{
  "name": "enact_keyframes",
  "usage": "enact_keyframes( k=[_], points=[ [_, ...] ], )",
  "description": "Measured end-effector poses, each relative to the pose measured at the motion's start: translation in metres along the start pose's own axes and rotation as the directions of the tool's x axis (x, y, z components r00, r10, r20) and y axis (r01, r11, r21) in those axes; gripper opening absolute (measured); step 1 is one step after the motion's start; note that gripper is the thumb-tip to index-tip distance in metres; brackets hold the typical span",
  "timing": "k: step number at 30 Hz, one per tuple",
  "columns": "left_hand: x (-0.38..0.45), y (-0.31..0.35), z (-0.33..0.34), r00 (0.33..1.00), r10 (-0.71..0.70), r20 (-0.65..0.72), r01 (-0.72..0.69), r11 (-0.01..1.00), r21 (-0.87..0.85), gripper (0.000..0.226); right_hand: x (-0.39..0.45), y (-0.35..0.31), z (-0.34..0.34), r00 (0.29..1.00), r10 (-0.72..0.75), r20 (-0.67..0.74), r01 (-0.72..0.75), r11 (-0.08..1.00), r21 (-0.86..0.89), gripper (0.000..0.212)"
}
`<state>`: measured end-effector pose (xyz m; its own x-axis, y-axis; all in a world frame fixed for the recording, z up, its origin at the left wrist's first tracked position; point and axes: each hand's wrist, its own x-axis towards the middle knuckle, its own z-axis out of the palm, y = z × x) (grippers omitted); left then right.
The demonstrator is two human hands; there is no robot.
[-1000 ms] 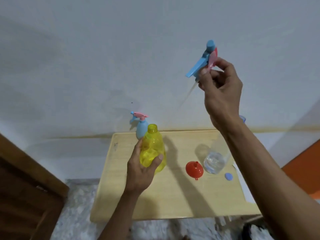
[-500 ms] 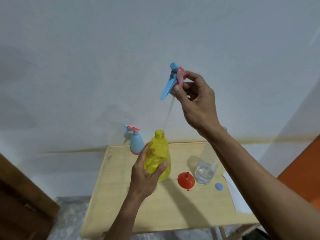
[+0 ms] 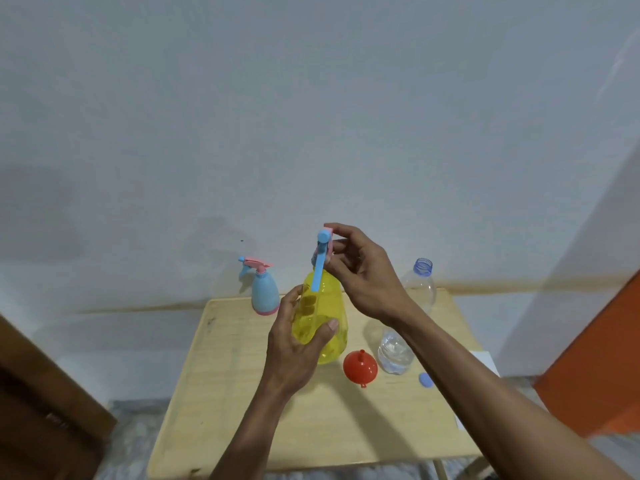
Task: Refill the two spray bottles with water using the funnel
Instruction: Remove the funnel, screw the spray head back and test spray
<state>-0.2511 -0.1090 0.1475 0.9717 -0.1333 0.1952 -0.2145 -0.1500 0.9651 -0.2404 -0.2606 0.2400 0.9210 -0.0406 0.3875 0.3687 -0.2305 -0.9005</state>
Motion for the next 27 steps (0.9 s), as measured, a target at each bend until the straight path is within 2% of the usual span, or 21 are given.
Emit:
enact_keyframes(
  k=[7,12,14,16,19,21,24,27],
  points=[
    [-0.002,0.0,0.001,1.0,-0.016,-0.017,0.016,1.0,0.017,0.073,-0.004,0.004,0.003,0.999,0.047,-0.013,-0.045,0.993,0.112,0.043],
    [-0.002,0.002,0.004,0.999,-0.008,-0.035,0.009,1.0,0.028,0.076,-0.009,0.004,0.013,0.955,0.23,-0.189,-0.164,0.936,0.312,0.062],
    [0.0,0.004,0.005,0.999,0.002,-0.037,-0.001,1.0,0.025,0.074,-0.01,0.004,0.017,0.938,0.279,-0.207,-0.184,0.905,0.383,0.058],
    [0.003,0.005,0.005,0.999,0.004,-0.038,-0.003,1.0,0.016,0.073,-0.008,0.005,0.02,0.935,0.295,-0.198,-0.193,0.89,0.414,0.043],
    [0.005,0.006,0.004,0.999,0.002,-0.034,-0.001,1.0,0.007,0.076,-0.003,0.008,0.018,0.96,0.239,-0.147,-0.184,0.932,0.312,0.021],
    [0.007,0.006,0.004,0.999,0.006,-0.038,-0.006,1.0,0.007,0.076,-0.001,0.008,0.016,0.966,0.235,-0.108,-0.199,0.941,0.273,0.02],
    [0.009,0.007,0.006,0.999,0.019,-0.042,-0.019,1.0,0.002,0.076,0.0,0.008,0.013,0.966,0.244,-0.088,-0.203,0.923,0.328,0.021],
    [0.011,0.008,0.008,0.999,0.029,-0.037,-0.028,1.0,0.006,0.074,0.0,0.008,0.014,0.96,0.257,-0.113,-0.194,0.898,0.395,0.031]
  ],
)
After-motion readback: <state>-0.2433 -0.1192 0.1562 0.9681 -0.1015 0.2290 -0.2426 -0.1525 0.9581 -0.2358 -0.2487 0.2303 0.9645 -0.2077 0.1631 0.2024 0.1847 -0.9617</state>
